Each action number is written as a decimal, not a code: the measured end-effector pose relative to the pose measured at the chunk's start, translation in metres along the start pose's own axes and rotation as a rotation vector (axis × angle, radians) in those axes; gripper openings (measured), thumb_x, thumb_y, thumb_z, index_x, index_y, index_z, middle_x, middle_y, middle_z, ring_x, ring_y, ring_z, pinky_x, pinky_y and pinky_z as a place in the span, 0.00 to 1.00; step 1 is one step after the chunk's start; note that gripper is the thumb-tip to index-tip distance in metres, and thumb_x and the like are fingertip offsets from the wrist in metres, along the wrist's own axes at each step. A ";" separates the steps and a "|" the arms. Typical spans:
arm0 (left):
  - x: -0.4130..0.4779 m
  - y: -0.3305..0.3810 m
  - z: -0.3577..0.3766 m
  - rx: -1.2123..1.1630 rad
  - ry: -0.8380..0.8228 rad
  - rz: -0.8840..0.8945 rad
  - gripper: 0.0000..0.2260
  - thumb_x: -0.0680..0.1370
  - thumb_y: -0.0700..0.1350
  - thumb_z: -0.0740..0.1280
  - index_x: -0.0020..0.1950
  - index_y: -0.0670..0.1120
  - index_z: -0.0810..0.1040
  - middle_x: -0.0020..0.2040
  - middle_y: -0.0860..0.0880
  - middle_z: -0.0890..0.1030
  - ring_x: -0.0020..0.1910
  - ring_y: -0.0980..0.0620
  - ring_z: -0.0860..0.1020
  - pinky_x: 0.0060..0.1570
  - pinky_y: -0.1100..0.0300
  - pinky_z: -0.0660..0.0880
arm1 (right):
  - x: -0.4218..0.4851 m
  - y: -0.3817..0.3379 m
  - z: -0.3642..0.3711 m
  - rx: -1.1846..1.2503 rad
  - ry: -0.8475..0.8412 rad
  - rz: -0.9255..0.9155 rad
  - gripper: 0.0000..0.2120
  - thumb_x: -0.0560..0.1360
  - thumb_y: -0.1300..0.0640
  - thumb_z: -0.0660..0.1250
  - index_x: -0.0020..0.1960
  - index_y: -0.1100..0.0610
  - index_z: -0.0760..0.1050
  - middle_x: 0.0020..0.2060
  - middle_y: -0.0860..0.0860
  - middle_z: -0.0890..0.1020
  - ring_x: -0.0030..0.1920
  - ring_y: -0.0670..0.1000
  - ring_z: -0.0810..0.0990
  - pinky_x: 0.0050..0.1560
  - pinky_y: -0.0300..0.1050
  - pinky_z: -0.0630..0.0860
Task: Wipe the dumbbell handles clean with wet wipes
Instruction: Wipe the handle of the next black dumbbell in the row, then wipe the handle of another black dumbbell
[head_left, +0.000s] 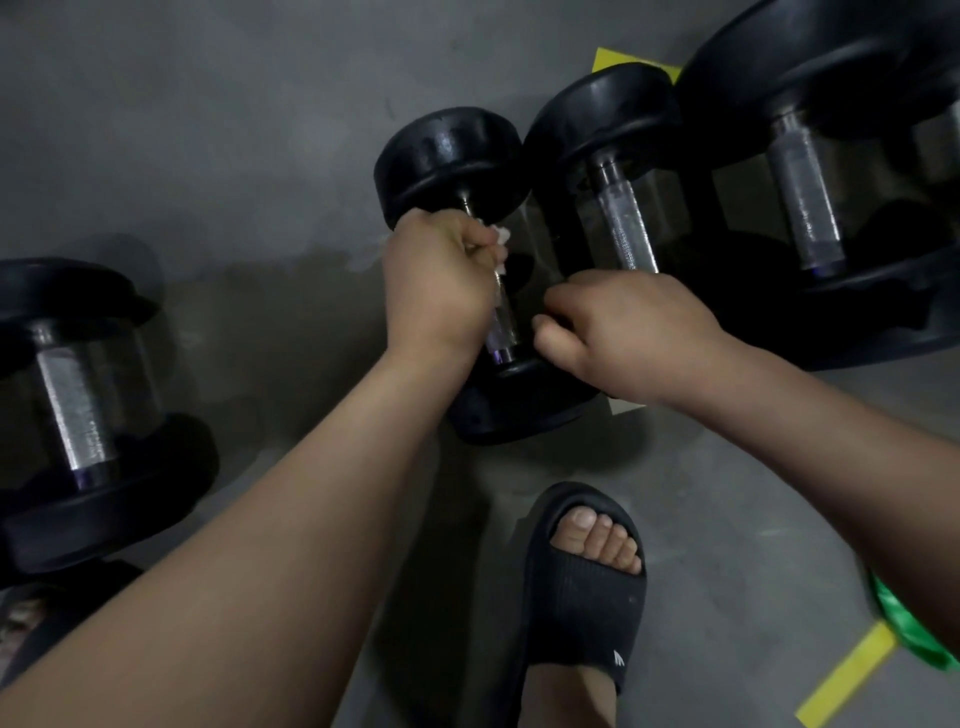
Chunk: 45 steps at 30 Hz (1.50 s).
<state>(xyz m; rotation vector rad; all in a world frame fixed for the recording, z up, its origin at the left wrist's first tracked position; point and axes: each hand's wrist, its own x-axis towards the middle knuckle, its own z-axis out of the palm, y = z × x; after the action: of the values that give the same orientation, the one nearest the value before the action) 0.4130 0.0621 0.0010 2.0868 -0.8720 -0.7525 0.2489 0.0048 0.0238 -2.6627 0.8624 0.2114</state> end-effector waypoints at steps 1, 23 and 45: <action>-0.002 -0.003 -0.003 0.017 -0.034 0.000 0.01 0.75 0.41 0.75 0.45 0.46 0.86 0.45 0.53 0.84 0.40 0.67 0.80 0.43 0.77 0.71 | 0.000 0.000 0.000 -0.001 0.002 -0.002 0.17 0.78 0.38 0.51 0.45 0.49 0.71 0.46 0.50 0.78 0.48 0.59 0.79 0.38 0.46 0.62; -0.006 -0.033 -0.003 -0.450 -0.114 -0.457 0.03 0.79 0.42 0.70 0.48 0.44 0.78 0.40 0.48 0.81 0.36 0.54 0.76 0.38 0.59 0.75 | 0.000 0.000 0.004 -0.030 0.028 -0.019 0.19 0.77 0.40 0.51 0.47 0.51 0.74 0.46 0.51 0.79 0.47 0.60 0.79 0.38 0.46 0.62; -0.040 0.025 -0.072 -0.277 -0.239 -0.302 0.15 0.71 0.38 0.78 0.50 0.50 0.76 0.44 0.50 0.82 0.45 0.49 0.84 0.53 0.51 0.82 | 0.001 -0.023 -0.037 0.420 0.034 0.230 0.07 0.75 0.53 0.65 0.48 0.52 0.81 0.43 0.46 0.83 0.47 0.48 0.80 0.51 0.46 0.77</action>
<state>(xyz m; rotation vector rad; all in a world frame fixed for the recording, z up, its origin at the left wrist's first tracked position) 0.4333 0.1099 0.0697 1.9236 -0.5399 -1.2298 0.2647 0.0085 0.0644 -2.1852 1.0893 0.0327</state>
